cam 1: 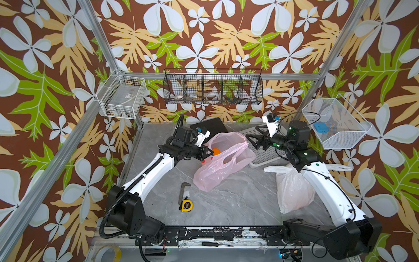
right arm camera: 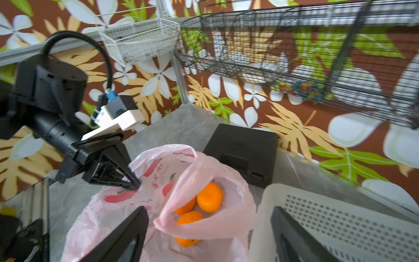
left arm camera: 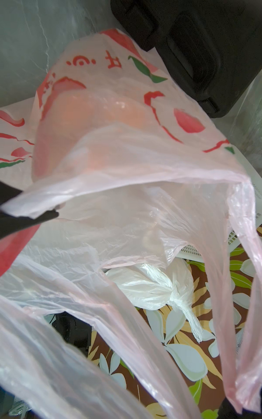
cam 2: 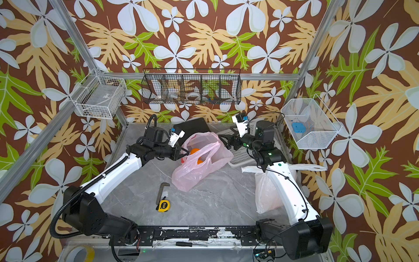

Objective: Place the oranges into plastic bags & tie knots
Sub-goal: Adjust the plastic bag at the center of the board.

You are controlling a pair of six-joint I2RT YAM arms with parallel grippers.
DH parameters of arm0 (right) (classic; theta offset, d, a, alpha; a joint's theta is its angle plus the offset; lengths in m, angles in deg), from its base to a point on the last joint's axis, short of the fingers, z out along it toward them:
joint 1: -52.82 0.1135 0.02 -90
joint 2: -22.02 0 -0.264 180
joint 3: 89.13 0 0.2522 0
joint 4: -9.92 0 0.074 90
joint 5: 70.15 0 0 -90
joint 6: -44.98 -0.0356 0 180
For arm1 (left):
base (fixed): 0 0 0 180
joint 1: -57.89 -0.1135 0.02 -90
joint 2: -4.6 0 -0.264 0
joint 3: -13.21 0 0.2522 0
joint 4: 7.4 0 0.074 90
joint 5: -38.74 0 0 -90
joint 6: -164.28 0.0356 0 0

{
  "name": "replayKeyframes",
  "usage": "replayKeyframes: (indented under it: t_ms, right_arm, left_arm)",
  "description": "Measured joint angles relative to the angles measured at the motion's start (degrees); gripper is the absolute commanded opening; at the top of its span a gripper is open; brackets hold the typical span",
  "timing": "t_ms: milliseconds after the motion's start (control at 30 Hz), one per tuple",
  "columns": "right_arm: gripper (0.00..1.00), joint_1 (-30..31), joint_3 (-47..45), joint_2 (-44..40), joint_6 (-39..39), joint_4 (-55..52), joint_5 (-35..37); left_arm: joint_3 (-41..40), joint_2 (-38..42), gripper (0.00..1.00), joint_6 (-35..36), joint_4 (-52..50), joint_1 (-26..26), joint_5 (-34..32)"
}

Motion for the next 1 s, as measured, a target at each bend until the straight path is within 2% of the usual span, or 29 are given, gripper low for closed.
replayKeyframes:
  t_ms: [167,400,533,633,800,967,1000]
  right_arm:
    - [0.96,1.7,3.4,3.2,5.7,-4.3,-2.3]
    - [0.95,4.7,3.7,4.5,11.4,-9.4,-0.8]
    - [0.87,5.0,2.3,4.5,11.9,-8.9,5.4]
    - [0.77,4.9,1.4,3.9,11.4,-7.4,8.9]
    - [0.55,5.0,1.8,3.3,9.9,-4.2,8.6]
    - [0.50,5.0,2.4,4.1,9.7,-3.8,7.3]
    - [0.45,5.0,2.4,4.3,9.7,-4.0,7.3]
  left_arm:
    - [0.0,0.0,0.00,0.0,0.0,0.0,0.0]
    - [0.2,-0.2,0.00,0.0,0.0,0.0,0.0]
    - [0.3,-0.3,0.00,0.0,0.0,0.0,0.1]
    - [0.3,-0.3,0.00,0.0,0.0,0.0,0.0]
    - [0.3,-0.3,0.00,0.1,0.0,0.0,0.1]
    - [0.3,-0.3,0.00,0.1,0.0,0.0,0.0]
    - [0.3,-0.3,0.00,0.2,0.0,0.0,0.0]
